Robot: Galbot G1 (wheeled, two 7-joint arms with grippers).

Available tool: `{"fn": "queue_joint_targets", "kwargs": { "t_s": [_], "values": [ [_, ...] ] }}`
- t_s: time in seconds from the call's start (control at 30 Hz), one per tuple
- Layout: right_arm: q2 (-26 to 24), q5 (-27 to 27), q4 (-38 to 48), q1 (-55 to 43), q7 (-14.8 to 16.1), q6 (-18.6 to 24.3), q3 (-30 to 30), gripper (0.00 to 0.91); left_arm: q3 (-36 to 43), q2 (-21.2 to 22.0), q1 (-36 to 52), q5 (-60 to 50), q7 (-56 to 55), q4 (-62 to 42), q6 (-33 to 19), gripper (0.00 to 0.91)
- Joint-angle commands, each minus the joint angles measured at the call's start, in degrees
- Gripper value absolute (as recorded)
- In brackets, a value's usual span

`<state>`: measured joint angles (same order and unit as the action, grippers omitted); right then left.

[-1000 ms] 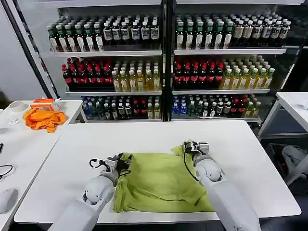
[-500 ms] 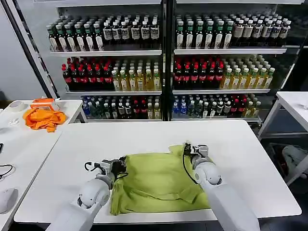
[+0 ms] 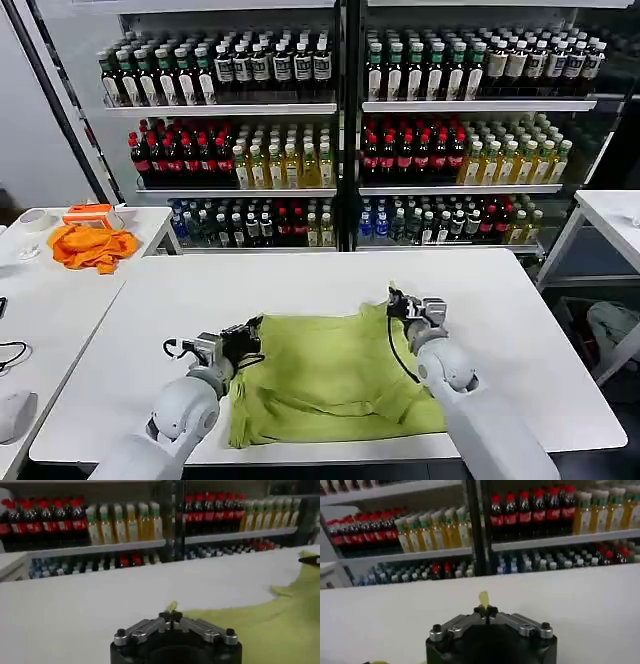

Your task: Fold and organize the clothes.

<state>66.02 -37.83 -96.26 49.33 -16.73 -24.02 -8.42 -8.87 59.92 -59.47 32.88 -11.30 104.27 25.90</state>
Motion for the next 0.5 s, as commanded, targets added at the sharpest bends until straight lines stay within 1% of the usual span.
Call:
{"fn": "queue_joint_targets", "kwargs": {
  "t_s": [0.03,0.17,0.37,0.5],
  "values": [
    [-5.27,0.08,-17.39,13.61,0.22,0.04,-5.81,0.000,-2.98,-1.70,-7.80,-0.22,0.47,8.69,-1.25,0.020],
    [-6.47,0.37,-22.27,20.50,0.65,0.03,-9.78,0.000,-4.34,-2.09,-11.65,-1.58,1.17,11.58,-1.17,0.020],
    [-6.78,0.78,-26.51,27.59,0.97,-0.47,-14.03,0.000,-5.00,-1.93,-16.28,-4.26,2.79,13.97,-1.12,0.020],
    [-7.00,1.39,-28.24,31.32,0.69,-1.87,-16.25,0.000,-5.22,-2.41,-19.16,-8.73,3.84,14.22,-2.18,0.020]
  ]
}}
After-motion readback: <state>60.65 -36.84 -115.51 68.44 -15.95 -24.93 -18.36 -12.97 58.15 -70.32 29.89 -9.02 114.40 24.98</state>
